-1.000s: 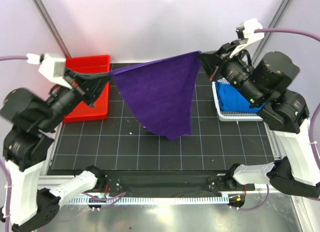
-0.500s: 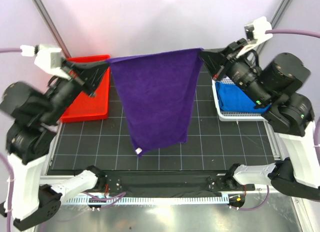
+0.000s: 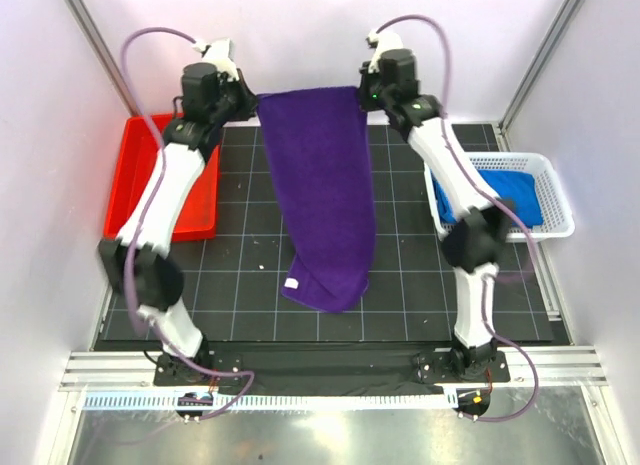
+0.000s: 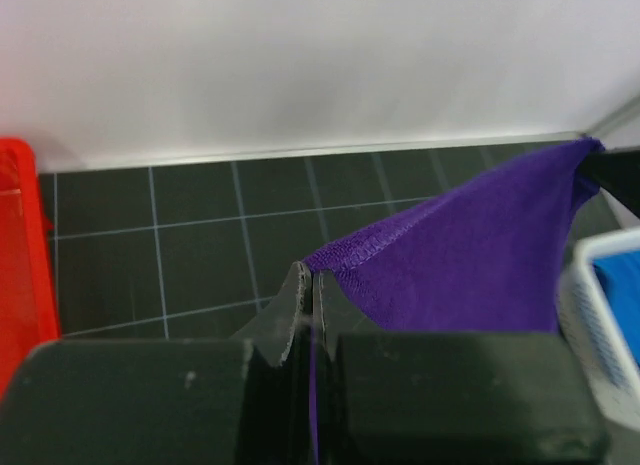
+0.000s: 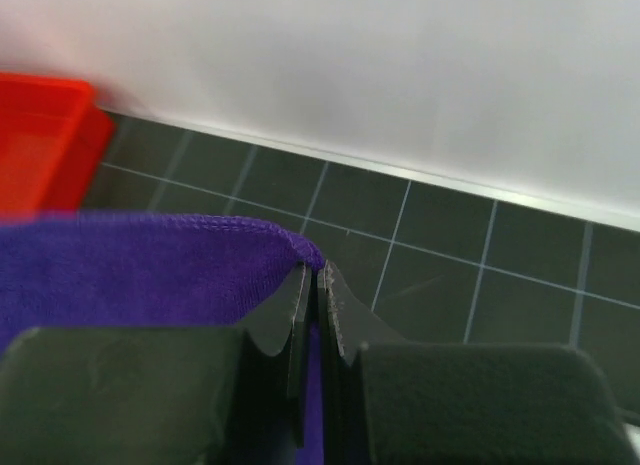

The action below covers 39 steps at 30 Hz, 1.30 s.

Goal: Fold and stack the towels
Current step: Flatten out the crumpled towel

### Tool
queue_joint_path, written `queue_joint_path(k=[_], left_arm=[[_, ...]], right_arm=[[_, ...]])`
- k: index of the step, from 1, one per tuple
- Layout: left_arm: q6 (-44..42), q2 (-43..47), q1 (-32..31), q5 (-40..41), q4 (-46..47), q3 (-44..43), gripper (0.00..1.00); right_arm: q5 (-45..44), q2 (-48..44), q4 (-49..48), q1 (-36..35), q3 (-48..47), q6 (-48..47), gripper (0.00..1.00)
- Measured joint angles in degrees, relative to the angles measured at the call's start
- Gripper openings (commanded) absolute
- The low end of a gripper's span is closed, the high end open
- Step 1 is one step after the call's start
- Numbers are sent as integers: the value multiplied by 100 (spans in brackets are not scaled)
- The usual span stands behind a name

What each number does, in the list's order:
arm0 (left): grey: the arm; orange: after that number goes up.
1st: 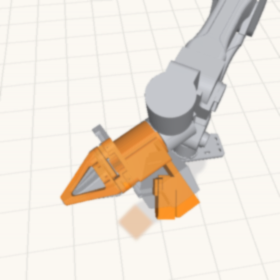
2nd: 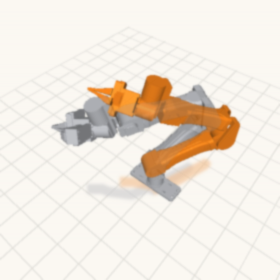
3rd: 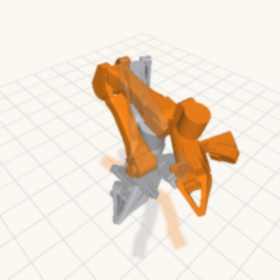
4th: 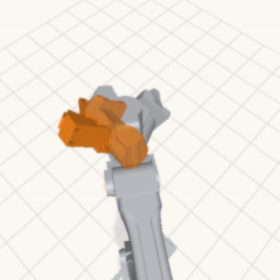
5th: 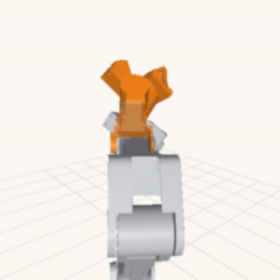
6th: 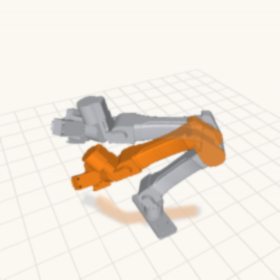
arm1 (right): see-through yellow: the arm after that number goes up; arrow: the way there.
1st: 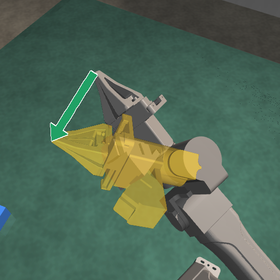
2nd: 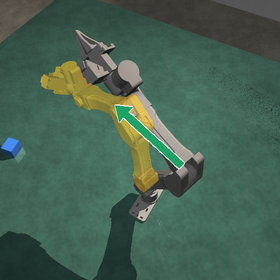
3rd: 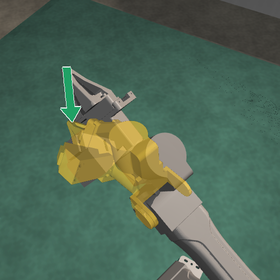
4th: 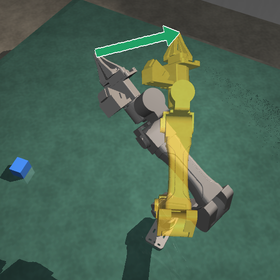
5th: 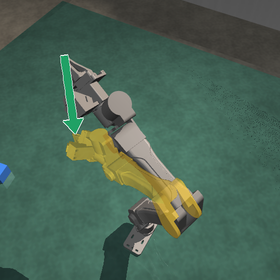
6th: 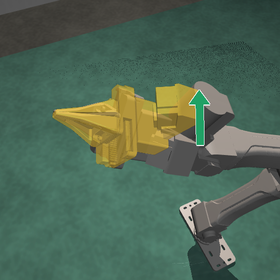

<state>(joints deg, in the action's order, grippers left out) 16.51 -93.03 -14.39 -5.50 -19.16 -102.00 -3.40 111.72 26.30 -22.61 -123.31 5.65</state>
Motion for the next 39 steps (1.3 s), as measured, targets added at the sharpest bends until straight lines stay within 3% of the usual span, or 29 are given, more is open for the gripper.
queue_joint_path(k=[3,6,11,16,21,31,36,39], left_arm=[[166,-1360,387,-184,94,-610,0],[293,-2516,662,-365,116,-1414,0],[304,-3484,785,-525,52,-2402,0],[190,-3305,693,-632,146,-2479,0],[90,-2044,444,-654,367,-1128,0],[87,2039,-146,-562,734,1862,0],[98,3930,-201,-673,640,2474,0],[96,4627,-216,-876,590,2487,0]], right_arm=[[153,1663,39,256,-1141,90,1],[372,2671,-153,433,-1646,210,1],[529,2942,-608,472,-1497,315,1],[533,2612,-1178,503,-1130,350,1],[675,1329,-1233,505,188,385,1],[787,-2645,-1010,-234,2470,262,1],[874,-4212,-809,-804,2968,267,1],[988,-4798,-660,-1054,3112,302,1]])
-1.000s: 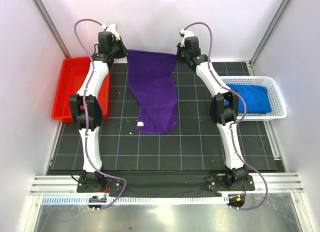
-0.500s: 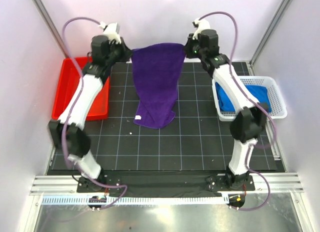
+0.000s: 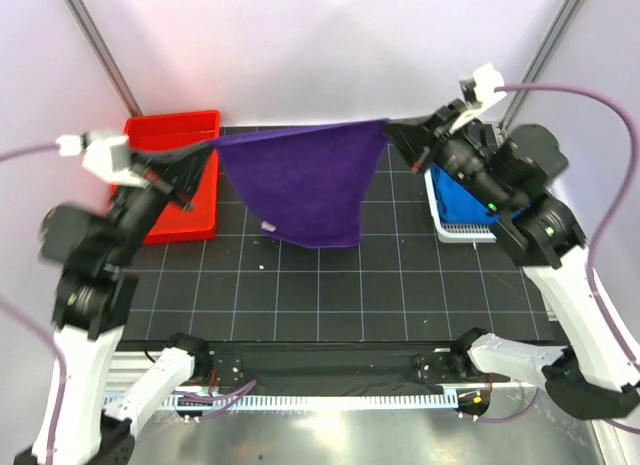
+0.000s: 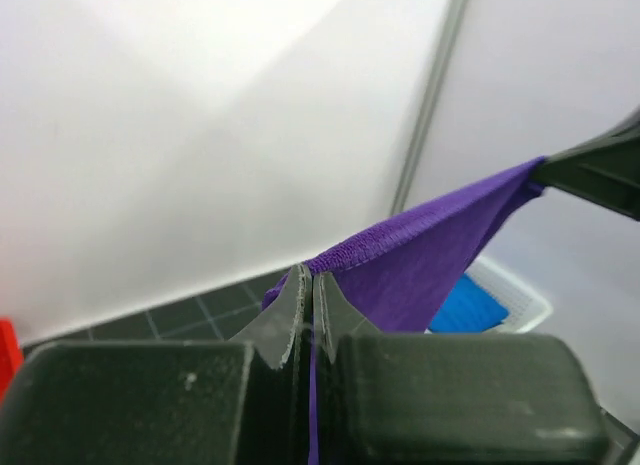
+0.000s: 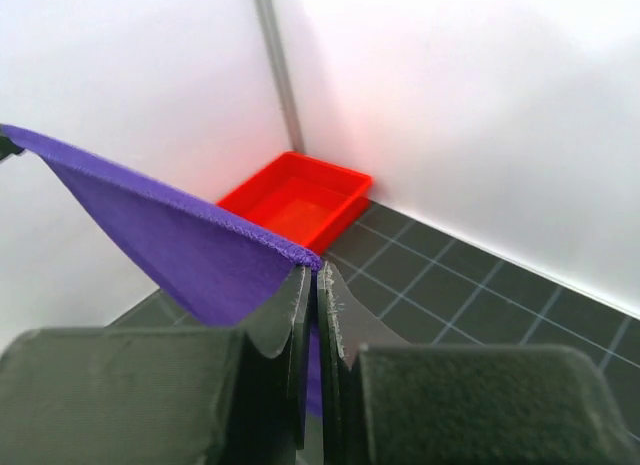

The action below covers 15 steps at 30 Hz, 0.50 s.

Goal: Fold and stack the towels
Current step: Flatten out the crumpled towel

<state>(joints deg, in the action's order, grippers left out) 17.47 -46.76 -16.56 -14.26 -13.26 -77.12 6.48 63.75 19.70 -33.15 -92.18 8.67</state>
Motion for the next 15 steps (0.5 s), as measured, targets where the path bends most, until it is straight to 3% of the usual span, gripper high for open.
queue_joint_path(k=[5,15], left_arm=[[-13,616,-33,-450,-164,-321,0],[-44,387,-31,-614,-463,-1016,0]], right_arm=[[402,-435,197,-105,44,203,1],[946,-452,520,-114,-658,498,1]])
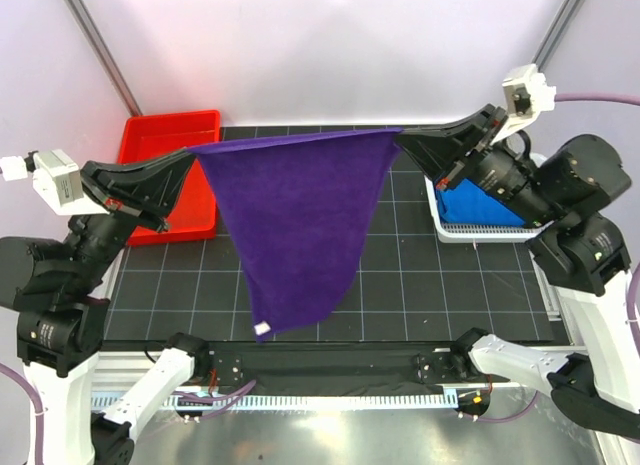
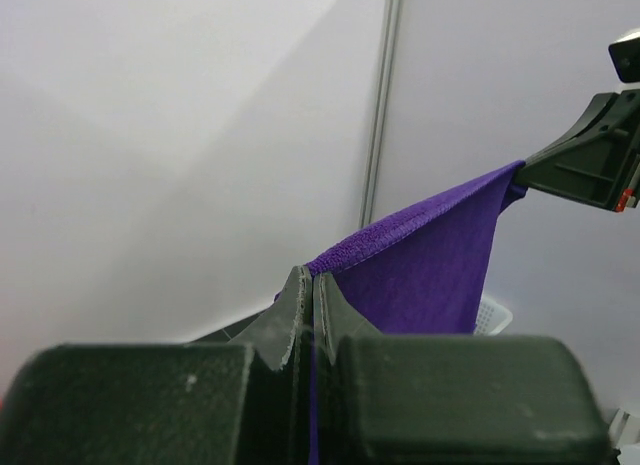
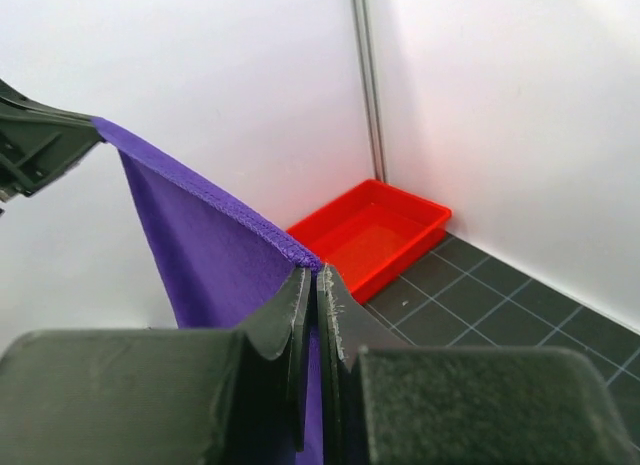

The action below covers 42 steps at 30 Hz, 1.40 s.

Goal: Fold and stack the towels
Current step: Flatten out the crumpled towel

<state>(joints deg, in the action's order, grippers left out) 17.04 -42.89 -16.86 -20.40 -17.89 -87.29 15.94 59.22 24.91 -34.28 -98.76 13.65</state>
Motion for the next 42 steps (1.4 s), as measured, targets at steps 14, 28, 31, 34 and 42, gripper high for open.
queue_joint_path(k=[14,28,31,34,42], left_arm=[[-17,890,-2,-485,48,481,0],[131,1091,0,-568,39,590,0],[153,1056,-2,-474,74,634,0],[157,946,0,-291,160,776,0],[46,-415,0,748,612,1097,0]], right_arm=[[780,-417,59,0,22,269,1],[1126,-686,17,0,203,625,1],[1115,-678,-9,0,256,621,1],[966,-588,-20,0,321,522,1],[-50,750,-146,28,205,-195,1]])
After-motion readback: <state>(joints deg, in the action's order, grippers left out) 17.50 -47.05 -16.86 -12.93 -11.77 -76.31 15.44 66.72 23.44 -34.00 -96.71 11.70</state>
